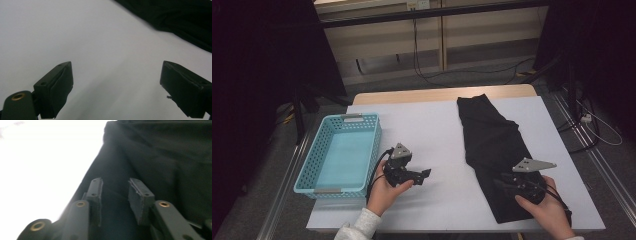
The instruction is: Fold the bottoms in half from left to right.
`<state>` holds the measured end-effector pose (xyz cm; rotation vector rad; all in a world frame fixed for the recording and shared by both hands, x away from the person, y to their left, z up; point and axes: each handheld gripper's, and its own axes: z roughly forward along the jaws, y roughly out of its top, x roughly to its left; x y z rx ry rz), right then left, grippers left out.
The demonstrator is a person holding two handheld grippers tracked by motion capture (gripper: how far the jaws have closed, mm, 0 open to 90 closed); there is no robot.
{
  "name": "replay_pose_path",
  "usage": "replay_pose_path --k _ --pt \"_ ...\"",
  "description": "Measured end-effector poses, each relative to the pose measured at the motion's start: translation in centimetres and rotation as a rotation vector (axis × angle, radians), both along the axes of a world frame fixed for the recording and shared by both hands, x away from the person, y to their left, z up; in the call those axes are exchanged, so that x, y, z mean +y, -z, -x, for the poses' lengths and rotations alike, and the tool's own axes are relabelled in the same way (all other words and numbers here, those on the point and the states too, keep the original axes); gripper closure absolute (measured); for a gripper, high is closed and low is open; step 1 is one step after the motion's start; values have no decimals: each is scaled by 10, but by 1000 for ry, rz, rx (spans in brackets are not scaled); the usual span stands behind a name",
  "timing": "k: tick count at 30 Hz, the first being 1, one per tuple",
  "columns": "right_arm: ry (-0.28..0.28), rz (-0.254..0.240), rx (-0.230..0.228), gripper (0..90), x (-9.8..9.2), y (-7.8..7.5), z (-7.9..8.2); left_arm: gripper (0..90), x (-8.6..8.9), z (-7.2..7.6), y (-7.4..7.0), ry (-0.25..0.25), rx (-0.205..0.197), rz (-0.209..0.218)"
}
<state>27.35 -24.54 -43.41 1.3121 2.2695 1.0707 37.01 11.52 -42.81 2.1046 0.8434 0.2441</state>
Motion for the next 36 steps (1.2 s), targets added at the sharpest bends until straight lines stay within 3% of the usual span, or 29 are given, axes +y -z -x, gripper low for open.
replay_pose_path --k 6,8,11,14,23,25,26,28,31,34,36 --pt "-28 16 28 673 12 8 -2 115 -1 -1 2 -1 6 -1" --pt "-37 42 44 688 16 13 -2 115 -2 -1 2 -9 10 5" --pt "-48 21 51 825 17 14 -2 116 -1 -2 3 -11 8 0" --pt "-49 13 56 900 17 14 0 116 0 -2 3 -15 9 1" --pt "-76 14 87 900 12 11 9 117 1 -2 0 -20 0 8" --pt "-62 10 69 884 11 10 12 117 1 -2 0 -22 1 8" --pt "-43 3 47 796 11 8 12 117 1 -2 0 -22 0 6" --pt "-27 -4 18 701 14 5 9 117 1 -2 0 -19 -3 4" --pt "-47 -30 26 594 20 8 3 118 0 -2 1 -18 0 -1" --pt "-53 2 44 620 25 13 -2 118 0 -2 1 -20 1 -5" --pt "-56 63 24 800 27 14 -2 118 1 -3 1 -21 0 -8"
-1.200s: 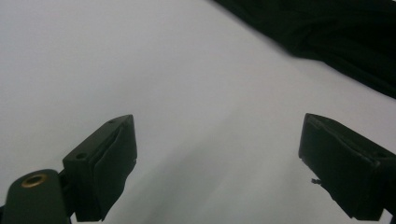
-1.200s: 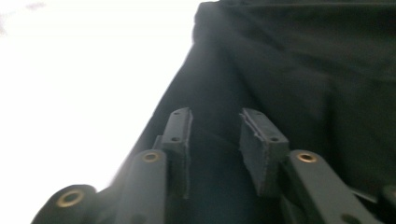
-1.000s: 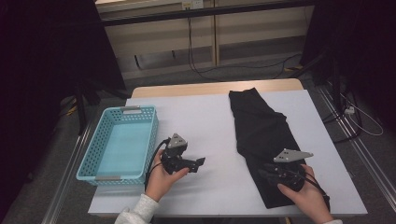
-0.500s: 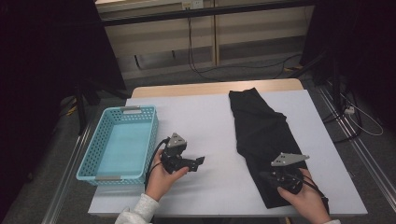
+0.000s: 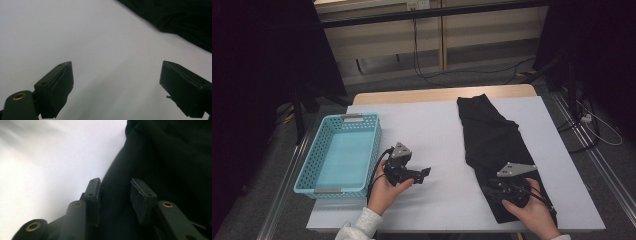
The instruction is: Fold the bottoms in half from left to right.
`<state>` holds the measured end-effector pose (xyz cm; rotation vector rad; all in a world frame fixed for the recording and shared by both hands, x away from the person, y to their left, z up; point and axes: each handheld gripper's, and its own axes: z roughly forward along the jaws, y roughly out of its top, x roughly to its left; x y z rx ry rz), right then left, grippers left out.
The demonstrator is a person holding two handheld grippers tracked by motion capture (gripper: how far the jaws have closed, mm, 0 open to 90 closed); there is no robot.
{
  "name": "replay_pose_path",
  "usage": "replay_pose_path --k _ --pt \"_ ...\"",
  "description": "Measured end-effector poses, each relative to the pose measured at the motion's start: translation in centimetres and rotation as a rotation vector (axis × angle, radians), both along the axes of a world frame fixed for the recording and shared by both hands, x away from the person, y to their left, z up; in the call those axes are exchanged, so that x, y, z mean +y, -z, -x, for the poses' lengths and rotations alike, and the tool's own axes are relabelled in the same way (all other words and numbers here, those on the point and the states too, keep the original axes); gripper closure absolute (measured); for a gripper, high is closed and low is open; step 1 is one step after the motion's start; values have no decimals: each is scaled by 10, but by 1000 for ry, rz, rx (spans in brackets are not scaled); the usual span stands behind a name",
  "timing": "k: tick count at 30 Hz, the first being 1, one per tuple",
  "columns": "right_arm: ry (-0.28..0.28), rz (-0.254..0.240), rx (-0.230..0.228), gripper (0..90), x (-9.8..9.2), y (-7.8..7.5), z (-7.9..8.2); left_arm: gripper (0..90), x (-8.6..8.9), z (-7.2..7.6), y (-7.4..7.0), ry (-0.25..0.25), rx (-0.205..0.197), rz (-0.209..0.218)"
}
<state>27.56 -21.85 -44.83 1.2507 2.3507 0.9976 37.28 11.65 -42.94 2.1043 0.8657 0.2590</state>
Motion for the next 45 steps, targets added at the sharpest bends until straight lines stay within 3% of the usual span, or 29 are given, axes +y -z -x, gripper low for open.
replay_pose_path --k 3,14,17,23,27,36,45 --pt "1 -12 15 878 -4 -3 1 118 1 0 -1 -4 -5 0" --pt "-35 -8 36 868 -10 -5 20 118 1 1 -2 -4 -7 3" --pt "-27 -14 10 674 -9 -7 19 118 2 1 -3 -5 -9 5" --pt "-7 -31 -48 520 -5 -14 6 117 3 0 -3 -10 -6 6" --pt "59 -56 -75 388 -7 -16 -5 114 4 1 -3 -10 -7 3" --pt "153 -74 -121 259 -15 -25 -32 109 4 2 -3 -6 -9 -11" --pt "162 -67 -115 215 -14 -28 -58 96 8 0 -4 -10 -4 -4"
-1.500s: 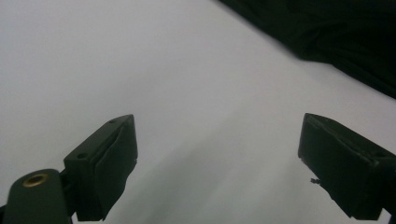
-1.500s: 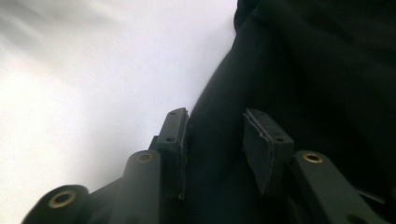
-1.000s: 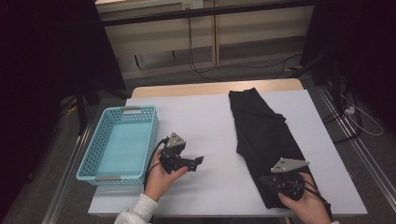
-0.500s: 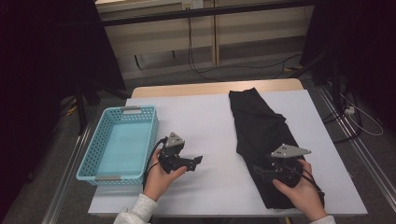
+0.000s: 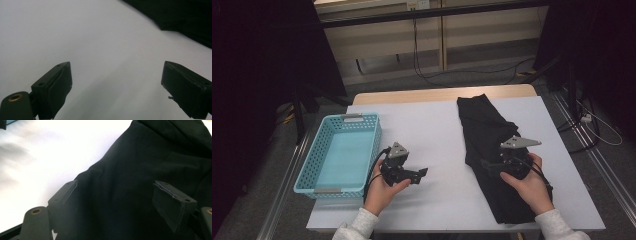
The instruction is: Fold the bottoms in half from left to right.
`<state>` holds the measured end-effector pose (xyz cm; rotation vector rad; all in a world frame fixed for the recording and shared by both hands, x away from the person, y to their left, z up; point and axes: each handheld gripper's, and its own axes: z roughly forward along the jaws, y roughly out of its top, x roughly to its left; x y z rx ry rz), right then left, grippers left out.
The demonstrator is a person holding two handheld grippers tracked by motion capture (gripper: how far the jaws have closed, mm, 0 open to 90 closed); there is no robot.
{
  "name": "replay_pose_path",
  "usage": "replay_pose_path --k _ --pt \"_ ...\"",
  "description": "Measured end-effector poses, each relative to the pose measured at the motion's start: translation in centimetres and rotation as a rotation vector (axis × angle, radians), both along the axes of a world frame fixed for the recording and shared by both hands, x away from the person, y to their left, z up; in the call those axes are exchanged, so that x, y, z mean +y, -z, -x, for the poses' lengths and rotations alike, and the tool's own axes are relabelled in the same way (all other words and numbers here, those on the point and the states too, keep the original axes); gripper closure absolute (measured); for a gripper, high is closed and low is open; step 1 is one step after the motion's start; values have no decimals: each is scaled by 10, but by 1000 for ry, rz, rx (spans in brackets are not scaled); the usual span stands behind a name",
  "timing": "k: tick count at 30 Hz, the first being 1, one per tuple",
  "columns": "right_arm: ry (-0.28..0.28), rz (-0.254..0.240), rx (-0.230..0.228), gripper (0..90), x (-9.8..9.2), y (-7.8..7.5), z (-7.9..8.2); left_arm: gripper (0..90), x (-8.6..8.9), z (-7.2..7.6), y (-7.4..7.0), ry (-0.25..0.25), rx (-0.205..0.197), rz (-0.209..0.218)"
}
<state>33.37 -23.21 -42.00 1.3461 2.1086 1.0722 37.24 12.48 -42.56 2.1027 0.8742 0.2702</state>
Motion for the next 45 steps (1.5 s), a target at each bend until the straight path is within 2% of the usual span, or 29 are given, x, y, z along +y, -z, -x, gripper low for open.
replay_pose_path --k 7,15,23,25,30,32,34,37,40,43,44,45 --pt "11 -8 -25 197 4 -5 -14 93 2 -1 0 -2 4 -4" --pt "13 21 -43 176 20 3 -35 89 3 -3 0 -8 6 10" --pt "24 27 -9 187 28 10 -58 89 3 -1 0 -3 10 7" --pt "32 27 -14 201 30 10 -63 85 3 -1 -2 -2 2 -8" --pt "15 26 -14 218 41 14 -73 83 8 -4 -1 -16 12 8" --pt "18 52 -13 231 47 18 -77 83 9 -4 0 -23 17 12" --pt "12 60 -6 242 50 23 -80 83 10 -3 1 -26 16 11" --pt "-12 57 41 261 54 29 -81 84 11 -2 2 -26 24 8" --pt "-13 71 49 284 56 33 -82 84 14 -2 3 -35 23 5" --pt "6 123 59 324 56 38 -85 83 15 -2 4 -36 27 0" --pt "13 123 61 294 55 40 -86 83 15 -2 4 -37 29 1" --pt "25 110 66 309 53 41 -86 83 15 -2 5 -38 28 0"
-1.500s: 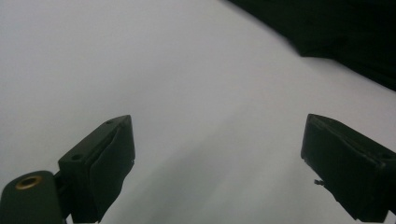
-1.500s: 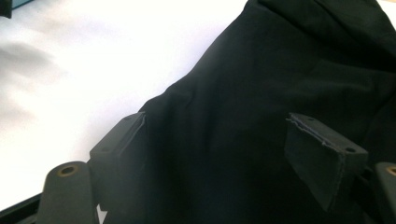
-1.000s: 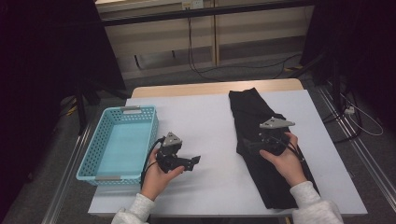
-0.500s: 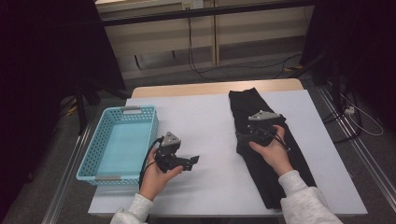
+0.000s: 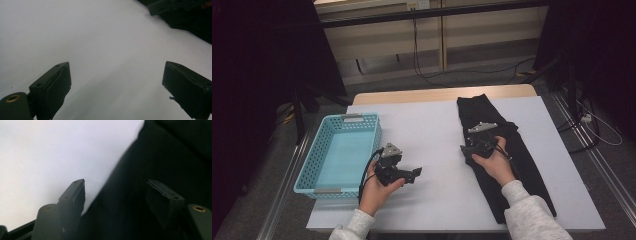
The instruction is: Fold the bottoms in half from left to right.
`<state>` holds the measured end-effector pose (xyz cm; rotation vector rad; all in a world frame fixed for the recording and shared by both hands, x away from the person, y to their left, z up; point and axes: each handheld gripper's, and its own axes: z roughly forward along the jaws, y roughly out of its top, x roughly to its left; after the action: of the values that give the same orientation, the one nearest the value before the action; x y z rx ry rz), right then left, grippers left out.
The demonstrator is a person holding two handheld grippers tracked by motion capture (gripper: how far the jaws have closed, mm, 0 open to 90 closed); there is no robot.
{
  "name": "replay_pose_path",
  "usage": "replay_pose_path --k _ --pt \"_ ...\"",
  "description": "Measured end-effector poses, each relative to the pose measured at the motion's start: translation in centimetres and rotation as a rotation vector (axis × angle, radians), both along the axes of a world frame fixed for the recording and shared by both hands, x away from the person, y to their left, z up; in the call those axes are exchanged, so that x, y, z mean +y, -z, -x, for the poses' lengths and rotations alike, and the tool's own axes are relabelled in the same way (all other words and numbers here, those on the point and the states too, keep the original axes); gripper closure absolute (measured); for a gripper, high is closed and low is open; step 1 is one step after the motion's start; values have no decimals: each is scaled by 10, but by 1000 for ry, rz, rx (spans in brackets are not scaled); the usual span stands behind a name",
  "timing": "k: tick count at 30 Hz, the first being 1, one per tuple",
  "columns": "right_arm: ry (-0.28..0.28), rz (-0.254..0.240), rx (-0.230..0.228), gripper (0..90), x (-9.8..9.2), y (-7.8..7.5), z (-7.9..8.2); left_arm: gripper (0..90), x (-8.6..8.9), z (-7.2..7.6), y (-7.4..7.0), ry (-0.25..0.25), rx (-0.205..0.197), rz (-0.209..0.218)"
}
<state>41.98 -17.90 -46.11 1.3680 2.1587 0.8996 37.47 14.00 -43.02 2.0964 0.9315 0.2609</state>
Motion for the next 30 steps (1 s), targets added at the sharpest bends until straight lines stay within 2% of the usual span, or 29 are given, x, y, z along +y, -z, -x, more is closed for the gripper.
replay_pose_path --k 3,7,9,14,17,22,26,30 --pt "20 6 -7 404 -2 -1 0 84 0 0 1 0 5 4" --pt "46 3 -17 581 -9 -1 -1 85 0 -1 2 -3 7 4" --pt "48 7 -26 628 -11 -1 0 85 0 0 2 -5 4 1" --pt "49 41 -33 821 -13 -2 -1 86 0 1 0 -3 0 8" --pt "64 -9 -29 843 -19 -1 -2 86 0 3 0 6 -1 4" --pt "48 -4 -37 850 -17 -2 -3 87 2 4 2 -10 2 1" --pt "-17 7 -52 850 -7 -3 1 89 1 3 2 -18 2 10" --pt "-83 -11 -61 851 5 -9 8 89 0 3 2 -9 -1 2"
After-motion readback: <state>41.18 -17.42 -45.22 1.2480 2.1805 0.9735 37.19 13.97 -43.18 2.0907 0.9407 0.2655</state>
